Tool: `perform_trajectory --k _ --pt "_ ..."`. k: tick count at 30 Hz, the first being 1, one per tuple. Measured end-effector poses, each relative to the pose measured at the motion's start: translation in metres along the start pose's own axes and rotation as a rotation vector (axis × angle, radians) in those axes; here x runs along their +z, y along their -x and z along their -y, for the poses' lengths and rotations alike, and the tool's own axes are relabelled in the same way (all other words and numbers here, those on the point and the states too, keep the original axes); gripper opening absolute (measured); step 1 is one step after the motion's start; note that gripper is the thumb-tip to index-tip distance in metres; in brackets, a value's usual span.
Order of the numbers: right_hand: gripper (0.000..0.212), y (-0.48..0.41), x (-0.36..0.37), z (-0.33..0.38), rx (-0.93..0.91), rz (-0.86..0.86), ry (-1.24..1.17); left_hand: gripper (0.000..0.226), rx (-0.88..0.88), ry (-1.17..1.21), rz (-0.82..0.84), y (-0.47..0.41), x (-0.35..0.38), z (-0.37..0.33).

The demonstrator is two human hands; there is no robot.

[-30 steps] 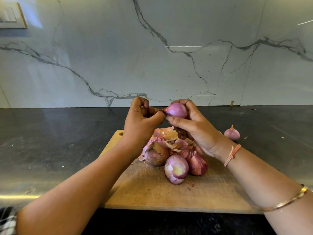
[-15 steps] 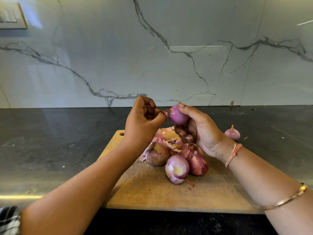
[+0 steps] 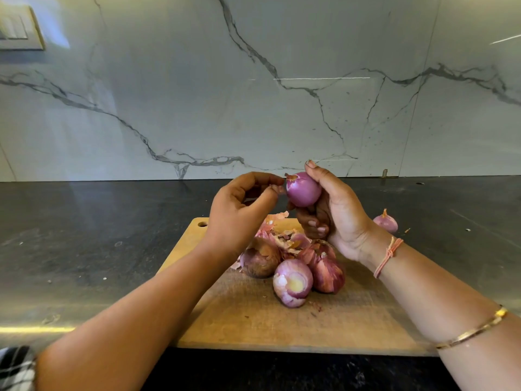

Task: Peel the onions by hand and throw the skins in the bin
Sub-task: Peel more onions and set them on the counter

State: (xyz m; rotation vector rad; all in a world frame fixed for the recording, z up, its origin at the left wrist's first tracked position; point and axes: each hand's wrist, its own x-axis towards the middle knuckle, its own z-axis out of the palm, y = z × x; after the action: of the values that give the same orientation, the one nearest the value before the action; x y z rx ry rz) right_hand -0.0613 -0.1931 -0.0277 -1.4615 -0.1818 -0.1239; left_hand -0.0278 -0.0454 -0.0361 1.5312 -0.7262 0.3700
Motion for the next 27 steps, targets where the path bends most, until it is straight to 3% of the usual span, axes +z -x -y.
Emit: perform_trajectory --k 5,16,21,25,27 --pt "0.053 0.002 0.004 0.0 0.019 -0.013 0.13 0.021 0.022 0.052 0.014 0.001 0.002 -0.001" --pt "0.054 0.001 0.006 -0.002 0.009 0.022 0.136 0.024 0.042 0.01 -0.031 -0.001 -0.001 -0.002" --pt "0.038 -0.002 0.004 -0.004 0.008 0.035 0.089 0.021 0.009 -0.081 -0.114 -0.002 -0.001 0.003" --pt "0.007 -0.004 0.001 -0.002 -0.038 0.004 0.041 0.019 -0.063 -0.13 -0.172 -0.005 -0.004 0.007" --pt "0.023 -0.006 0.0 -0.004 -0.048 0.014 0.007 0.018 -0.084 -0.156 -0.163 -0.006 -0.005 0.008"
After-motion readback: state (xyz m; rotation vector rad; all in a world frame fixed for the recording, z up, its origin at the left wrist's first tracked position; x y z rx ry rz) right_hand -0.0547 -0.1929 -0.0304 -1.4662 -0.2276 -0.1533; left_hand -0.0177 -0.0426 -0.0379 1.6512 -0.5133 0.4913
